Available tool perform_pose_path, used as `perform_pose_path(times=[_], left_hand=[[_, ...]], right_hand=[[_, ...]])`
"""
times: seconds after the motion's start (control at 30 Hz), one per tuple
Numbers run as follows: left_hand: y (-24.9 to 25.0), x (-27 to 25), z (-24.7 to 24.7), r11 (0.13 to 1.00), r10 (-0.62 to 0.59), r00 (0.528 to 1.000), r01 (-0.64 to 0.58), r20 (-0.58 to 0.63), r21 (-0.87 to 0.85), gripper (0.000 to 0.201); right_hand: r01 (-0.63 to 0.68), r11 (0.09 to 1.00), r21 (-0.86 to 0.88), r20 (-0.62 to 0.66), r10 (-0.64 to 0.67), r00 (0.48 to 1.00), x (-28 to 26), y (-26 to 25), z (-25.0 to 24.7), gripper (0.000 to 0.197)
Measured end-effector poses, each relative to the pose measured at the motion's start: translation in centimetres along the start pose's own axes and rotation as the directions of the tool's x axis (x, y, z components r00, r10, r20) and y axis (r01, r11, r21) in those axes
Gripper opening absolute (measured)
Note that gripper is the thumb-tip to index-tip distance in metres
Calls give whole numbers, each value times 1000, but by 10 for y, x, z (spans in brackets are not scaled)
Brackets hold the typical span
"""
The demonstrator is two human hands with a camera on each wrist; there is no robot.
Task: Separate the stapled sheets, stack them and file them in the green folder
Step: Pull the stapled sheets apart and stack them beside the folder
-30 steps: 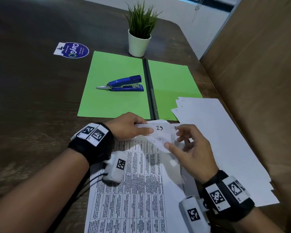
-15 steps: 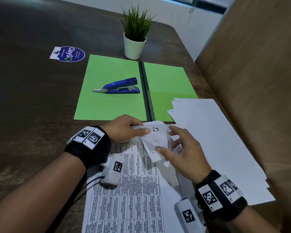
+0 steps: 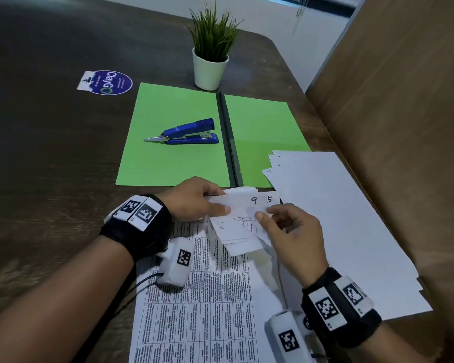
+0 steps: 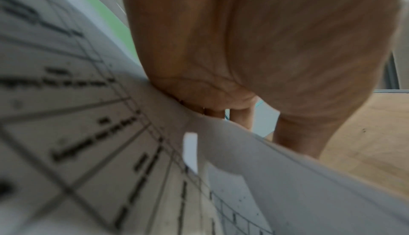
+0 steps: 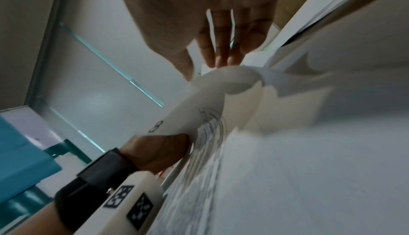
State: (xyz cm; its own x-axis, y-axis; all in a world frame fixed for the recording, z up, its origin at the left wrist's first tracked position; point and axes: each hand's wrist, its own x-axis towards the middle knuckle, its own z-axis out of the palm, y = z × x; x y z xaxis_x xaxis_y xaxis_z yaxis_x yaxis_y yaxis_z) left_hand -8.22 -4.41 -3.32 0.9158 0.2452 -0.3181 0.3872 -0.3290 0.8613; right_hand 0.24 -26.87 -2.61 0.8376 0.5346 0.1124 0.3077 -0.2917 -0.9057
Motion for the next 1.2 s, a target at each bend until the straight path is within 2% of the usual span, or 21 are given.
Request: perform_pose_path(times=[0.17, 0.33, 0.43, 0.47, 0.57, 0.6, 0.63, 0.7, 0.77, 0.83, 0.9, 0.93, 1.0, 1.07, 1.2], left_hand=[[-2, 0, -2, 1000, 22, 1000, -22, 8, 8, 19], [-2, 0, -3, 1000, 17, 1000, -17, 5, -2, 22], [1, -1, -2, 1000, 21, 1000, -21, 3, 9, 21], [2, -2, -2, 1000, 14, 1000, -14, 9, 2, 32], [-1, 1, 0, 1000, -1, 1000, 1, 23, -22, 96], [-4, 3, 0, 999, 3, 1000, -2, 14, -40, 108], [-5, 4, 0, 998, 3, 1000, -3, 9, -56, 112], [-3, 3, 1, 997, -5, 1000, 6, 9, -72, 94], [-1, 4, 1, 998, -9, 1000, 8, -13, -63, 54], [1, 3, 0, 1000, -8, 999, 7, -44, -24, 24], [2, 2, 0, 1000, -7, 999, 7, -38, 10, 8], [2, 2, 0, 1000, -10, 1000, 11, -27, 23, 3], [3, 1, -1, 999, -9, 1000, 10, -13, 34, 8], [5, -2, -2, 1000, -12, 1000, 12, -5, 23, 13], [5, -4, -3, 1000, -15, 1000, 15, 9, -4, 17]], right_hand=[[-74, 994, -79, 11, 75, 997, 10, 13, 5, 31], [-19, 999, -36, -24, 18, 1000, 19, 15, 8, 24], [30, 998, -59, -2, -30, 1000, 20, 14, 10, 32], [76, 993, -92, 11, -75, 997, 19, 15, 10, 35], [251, 947, -199, 56, -245, 968, 16, 12, 9, 33], [295, 930, -220, 69, -286, 956, 15, 12, 8, 30], [316, 924, -213, 75, -307, 949, 14, 12, 8, 25], [331, 925, -185, 85, -320, 943, 12, 13, 7, 14], [331, 918, -217, 97, -318, 943, 9, 14, 7, 26], [266, 939, -217, 97, -251, 963, 9, 12, 6, 23], [167, 976, -137, 115, -152, 982, 7, 8, 4, 33], [124, 989, -74, 127, -114, 985, 7, 6, 4, 37], [70, 997, 19, 119, -72, 990, 7, 3, 4, 26], [39, 999, -12, 71, -38, 997, 11, 4, 5, 13], [-54, 998, -26, 27, 55, 998, 16, 12, 8, 27]])
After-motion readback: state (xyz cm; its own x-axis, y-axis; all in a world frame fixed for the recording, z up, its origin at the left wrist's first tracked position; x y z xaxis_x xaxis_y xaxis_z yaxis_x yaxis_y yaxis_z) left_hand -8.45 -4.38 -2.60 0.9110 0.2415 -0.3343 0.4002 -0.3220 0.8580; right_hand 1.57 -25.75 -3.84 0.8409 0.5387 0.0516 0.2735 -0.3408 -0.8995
